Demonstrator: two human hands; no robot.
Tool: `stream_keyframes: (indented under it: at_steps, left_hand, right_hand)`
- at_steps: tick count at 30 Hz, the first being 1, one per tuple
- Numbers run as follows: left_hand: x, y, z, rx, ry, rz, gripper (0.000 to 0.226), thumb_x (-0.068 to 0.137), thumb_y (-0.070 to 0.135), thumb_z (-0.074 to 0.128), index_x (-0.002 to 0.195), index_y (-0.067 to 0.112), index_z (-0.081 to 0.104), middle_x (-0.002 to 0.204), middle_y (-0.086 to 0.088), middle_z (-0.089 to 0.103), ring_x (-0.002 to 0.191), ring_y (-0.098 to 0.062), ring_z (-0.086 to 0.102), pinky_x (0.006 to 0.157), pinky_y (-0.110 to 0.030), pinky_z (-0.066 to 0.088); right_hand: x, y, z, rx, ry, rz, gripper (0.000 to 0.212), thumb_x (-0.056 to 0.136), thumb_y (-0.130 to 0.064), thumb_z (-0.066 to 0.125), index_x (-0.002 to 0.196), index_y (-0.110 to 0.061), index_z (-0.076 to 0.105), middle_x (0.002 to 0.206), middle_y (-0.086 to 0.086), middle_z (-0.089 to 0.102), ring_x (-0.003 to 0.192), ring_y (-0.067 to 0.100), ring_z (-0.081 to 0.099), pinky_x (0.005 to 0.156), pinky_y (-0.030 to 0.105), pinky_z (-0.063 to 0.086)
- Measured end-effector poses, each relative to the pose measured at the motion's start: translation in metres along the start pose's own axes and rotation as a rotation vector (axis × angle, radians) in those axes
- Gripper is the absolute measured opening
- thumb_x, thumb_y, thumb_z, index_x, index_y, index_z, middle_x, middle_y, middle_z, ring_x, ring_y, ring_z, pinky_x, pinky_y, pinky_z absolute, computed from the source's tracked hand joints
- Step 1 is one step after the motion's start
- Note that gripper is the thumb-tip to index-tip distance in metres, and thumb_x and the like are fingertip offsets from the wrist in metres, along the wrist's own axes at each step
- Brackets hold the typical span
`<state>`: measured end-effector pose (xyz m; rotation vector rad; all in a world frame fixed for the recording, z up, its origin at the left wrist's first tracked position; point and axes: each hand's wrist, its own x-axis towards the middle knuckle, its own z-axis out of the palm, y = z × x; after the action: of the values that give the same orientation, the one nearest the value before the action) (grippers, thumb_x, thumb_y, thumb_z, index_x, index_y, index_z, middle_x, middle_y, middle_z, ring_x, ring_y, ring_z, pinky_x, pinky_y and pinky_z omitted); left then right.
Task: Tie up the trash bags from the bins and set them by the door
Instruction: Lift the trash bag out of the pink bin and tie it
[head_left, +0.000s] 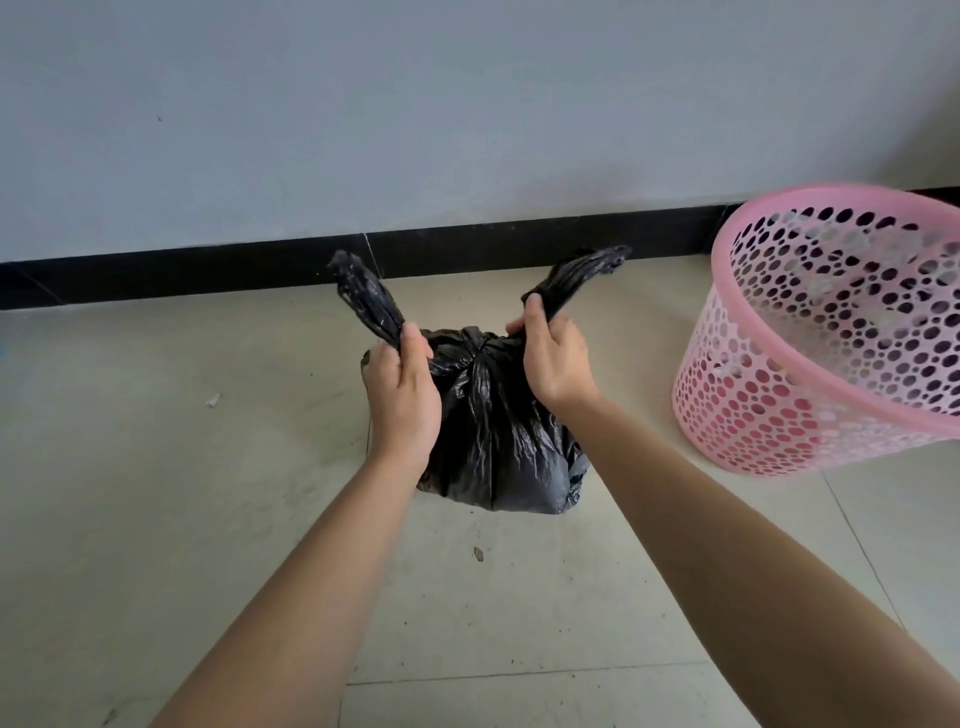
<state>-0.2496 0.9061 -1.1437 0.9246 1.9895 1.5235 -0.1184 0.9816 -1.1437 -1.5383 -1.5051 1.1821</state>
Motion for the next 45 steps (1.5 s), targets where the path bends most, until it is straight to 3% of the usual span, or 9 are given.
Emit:
stream_keyframes:
  at_steps: [8, 15, 18, 23, 29, 36, 39, 42, 45]
  left_hand:
    - [-0.017, -0.025, 0.005, -0.046, -0.002, -0.525, 0.036, 0.103, 0.039, 0.041, 0.077, 0.019, 0.056, 0.086, -0.001, 0.053, 0.074, -0.016, 0.048, 0.080, -0.035, 0.037]
    - [-0.009, 0.001, -0.010, 0.219, 0.012, 0.194, 0.039, 0.104, 0.034, 0.046, 0.081, 0.012, 0.068, 0.077, 0.011, 0.051, 0.074, -0.012, 0.053, 0.069, -0.022, 0.035]
    - [-0.003, 0.031, -0.009, 0.217, -0.032, 0.369, 0.041, 0.101, 0.032, 0.057, 0.062, 0.023, 0.052, 0.059, 0.014, 0.046, 0.055, -0.006, 0.047, 0.055, -0.014, 0.031]
    - [0.007, 0.055, -0.003, -0.398, -0.126, -0.072, 0.020, 0.097, 0.036, 0.063, 0.088, 0.026, 0.078, 0.068, 0.006, 0.070, 0.069, -0.011, 0.066, 0.079, -0.030, 0.053]
    - [0.020, 0.020, -0.015, -0.245, -0.437, -0.402, 0.025, 0.104, 0.026, 0.050, 0.110, 0.010, 0.067, 0.061, 0.007, 0.040, 0.060, -0.012, 0.039, 0.069, -0.032, 0.028]
    - [0.023, 0.024, -0.025, -0.130, -0.867, -0.271, 0.028, 0.088, -0.004, 0.067, 0.088, 0.022, 0.059, 0.071, 0.006, 0.044, 0.084, -0.015, 0.056, 0.093, -0.032, 0.050]
    - [0.025, 0.022, -0.026, -0.170, -0.894, -0.267, 0.028, 0.083, 0.009, 0.074, 0.106, 0.016, 0.060, 0.082, 0.008, 0.069, 0.090, -0.011, 0.067, 0.095, -0.030, 0.048]
    - [0.025, 0.014, -0.025, -0.140, -0.787, -0.322, 0.018, 0.095, 0.030, 0.063, 0.107, 0.018, 0.066, 0.060, 0.009, 0.045, 0.062, -0.010, 0.044, 0.083, -0.033, 0.033]
    - [0.027, 0.003, -0.024, -0.315, -0.600, -0.422, 0.025, 0.103, 0.028, 0.051, 0.080, 0.025, 0.059, 0.057, 0.010, 0.032, 0.056, -0.011, 0.035, 0.080, -0.037, 0.029]
  right_hand:
    - [-0.001, 0.060, -0.022, -0.646, 0.065, 0.031, 0.048, 0.107, -0.036, 0.023, 0.104, -0.004, 0.058, 0.109, 0.018, 0.064, 0.111, 0.036, 0.057, 0.100, 0.047, 0.038]
    - [0.001, 0.028, -0.026, -0.188, 0.064, -0.111, 0.045, 0.107, -0.040, 0.033, 0.114, -0.004, 0.060, 0.104, 0.011, 0.064, 0.100, 0.031, 0.061, 0.087, 0.039, 0.047]
    - [-0.004, 0.003, -0.022, -0.073, -0.036, -0.204, 0.042, 0.106, -0.044, 0.035, 0.109, -0.013, 0.063, 0.098, 0.003, 0.070, 0.092, 0.022, 0.066, 0.086, 0.038, 0.051]
    - [-0.009, -0.007, -0.028, -0.276, -0.132, -0.412, 0.035, 0.107, -0.038, 0.035, 0.112, -0.010, 0.055, 0.081, 0.010, 0.066, 0.075, 0.029, 0.060, 0.070, 0.042, 0.046]
    - [-0.007, 0.013, -0.034, -0.790, -0.423, -0.511, 0.029, 0.107, -0.039, 0.032, 0.094, -0.015, 0.041, 0.079, 0.007, 0.058, 0.070, 0.030, 0.057, 0.062, 0.039, 0.044]
    - [0.001, 0.005, -0.032, -1.065, -0.492, -0.659, 0.026, 0.108, -0.037, 0.032, 0.106, -0.016, 0.046, 0.082, 0.004, 0.058, 0.073, 0.028, 0.057, 0.065, 0.036, 0.038]
    - [0.002, 0.002, -0.029, -1.138, -0.467, -0.742, 0.034, 0.107, -0.041, 0.032, 0.119, -0.015, 0.051, 0.088, 0.006, 0.065, 0.079, 0.031, 0.064, 0.066, 0.036, 0.038]
    - [0.001, 0.004, -0.027, -1.117, -0.482, -0.718, 0.032, 0.107, -0.038, 0.035, 0.118, -0.014, 0.053, 0.097, 0.008, 0.065, 0.087, 0.031, 0.063, 0.070, 0.038, 0.043]
    - [0.004, 0.012, -0.033, -0.710, -0.555, -0.416, 0.035, 0.100, -0.050, 0.051, 0.111, -0.018, 0.060, 0.097, 0.002, 0.065, 0.089, 0.022, 0.060, 0.075, 0.034, 0.047]
